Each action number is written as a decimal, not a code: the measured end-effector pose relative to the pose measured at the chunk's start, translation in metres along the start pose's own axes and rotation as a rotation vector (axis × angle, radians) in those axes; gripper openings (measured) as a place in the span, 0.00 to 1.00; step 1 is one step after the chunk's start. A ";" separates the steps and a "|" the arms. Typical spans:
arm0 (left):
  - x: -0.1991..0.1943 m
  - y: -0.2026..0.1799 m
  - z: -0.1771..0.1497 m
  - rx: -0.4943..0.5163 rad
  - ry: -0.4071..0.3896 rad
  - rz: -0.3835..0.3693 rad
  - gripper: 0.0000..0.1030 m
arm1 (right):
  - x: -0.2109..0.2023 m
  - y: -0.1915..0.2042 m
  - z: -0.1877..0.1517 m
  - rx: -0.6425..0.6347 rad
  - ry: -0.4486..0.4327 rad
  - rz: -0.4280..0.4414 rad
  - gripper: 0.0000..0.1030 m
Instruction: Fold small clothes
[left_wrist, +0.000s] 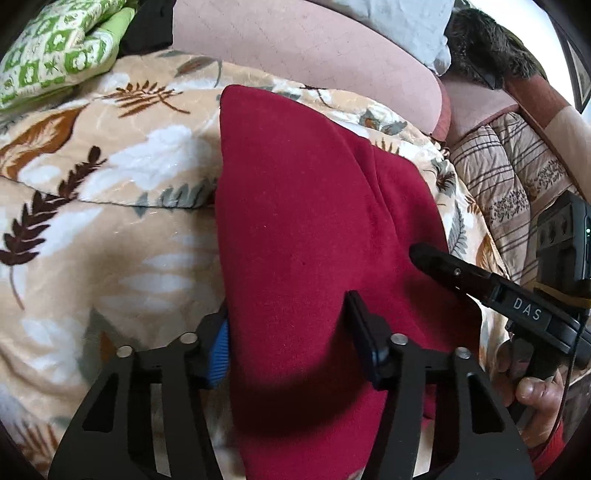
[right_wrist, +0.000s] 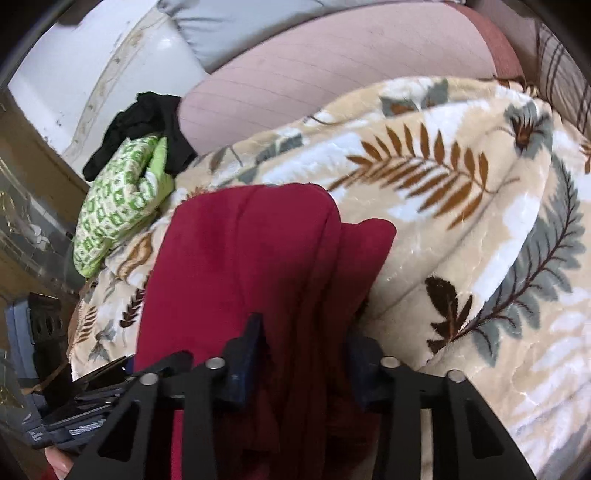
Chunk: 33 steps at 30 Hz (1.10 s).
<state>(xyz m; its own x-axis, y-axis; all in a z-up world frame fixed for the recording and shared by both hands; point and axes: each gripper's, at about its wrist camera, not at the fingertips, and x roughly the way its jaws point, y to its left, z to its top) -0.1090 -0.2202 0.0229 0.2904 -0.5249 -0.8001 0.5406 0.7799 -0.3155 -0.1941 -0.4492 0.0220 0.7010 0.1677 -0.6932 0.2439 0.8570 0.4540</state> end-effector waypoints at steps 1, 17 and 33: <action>-0.005 -0.001 -0.002 0.003 -0.002 0.004 0.53 | -0.004 0.003 -0.001 -0.002 -0.004 0.005 0.35; -0.079 0.016 -0.096 0.001 0.054 0.092 0.52 | -0.033 0.063 -0.086 -0.001 0.104 0.088 0.34; -0.104 0.008 -0.106 0.020 -0.042 0.231 0.54 | -0.073 0.127 -0.112 -0.309 0.072 0.039 0.36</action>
<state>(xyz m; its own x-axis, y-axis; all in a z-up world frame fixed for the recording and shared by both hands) -0.2187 -0.1235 0.0493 0.4408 -0.3474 -0.8276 0.4710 0.8744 -0.1162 -0.2891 -0.2985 0.0675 0.6537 0.2276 -0.7217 -0.0051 0.9550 0.2966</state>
